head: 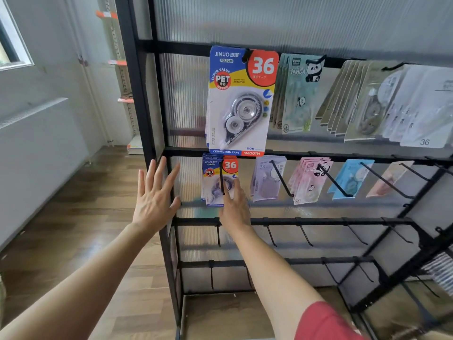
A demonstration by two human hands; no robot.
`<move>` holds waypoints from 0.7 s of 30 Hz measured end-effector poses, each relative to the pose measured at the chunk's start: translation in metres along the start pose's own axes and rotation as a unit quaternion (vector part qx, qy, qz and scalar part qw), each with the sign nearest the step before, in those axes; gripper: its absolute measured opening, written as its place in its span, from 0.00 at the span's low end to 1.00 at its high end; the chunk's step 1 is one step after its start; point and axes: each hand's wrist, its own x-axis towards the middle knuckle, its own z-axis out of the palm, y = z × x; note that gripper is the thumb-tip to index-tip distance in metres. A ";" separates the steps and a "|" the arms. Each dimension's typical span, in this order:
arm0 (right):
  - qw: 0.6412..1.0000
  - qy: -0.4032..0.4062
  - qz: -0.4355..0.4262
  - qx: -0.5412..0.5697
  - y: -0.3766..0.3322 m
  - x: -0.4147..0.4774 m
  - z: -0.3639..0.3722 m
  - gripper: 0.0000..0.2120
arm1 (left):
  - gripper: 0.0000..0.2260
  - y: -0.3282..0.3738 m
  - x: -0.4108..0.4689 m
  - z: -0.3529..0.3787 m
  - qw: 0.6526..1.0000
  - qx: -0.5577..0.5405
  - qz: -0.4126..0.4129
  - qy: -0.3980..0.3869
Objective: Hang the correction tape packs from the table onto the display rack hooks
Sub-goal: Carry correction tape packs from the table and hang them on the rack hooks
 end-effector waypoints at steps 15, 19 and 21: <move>0.996 -0.057 0.067 -0.034 0.014 -0.153 -0.012 0.34 | 0.31 0.036 -0.116 -0.019 0.979 -0.070 -0.046 -0.184; 0.995 -0.064 0.068 -0.036 0.019 -0.184 -0.018 0.33 | 0.31 0.052 -0.142 -0.030 0.970 -0.061 -0.061 -0.228; 0.994 -0.074 0.064 -0.043 0.023 -0.199 -0.020 0.33 | 0.32 0.060 -0.154 -0.036 0.967 -0.055 -0.066 -0.238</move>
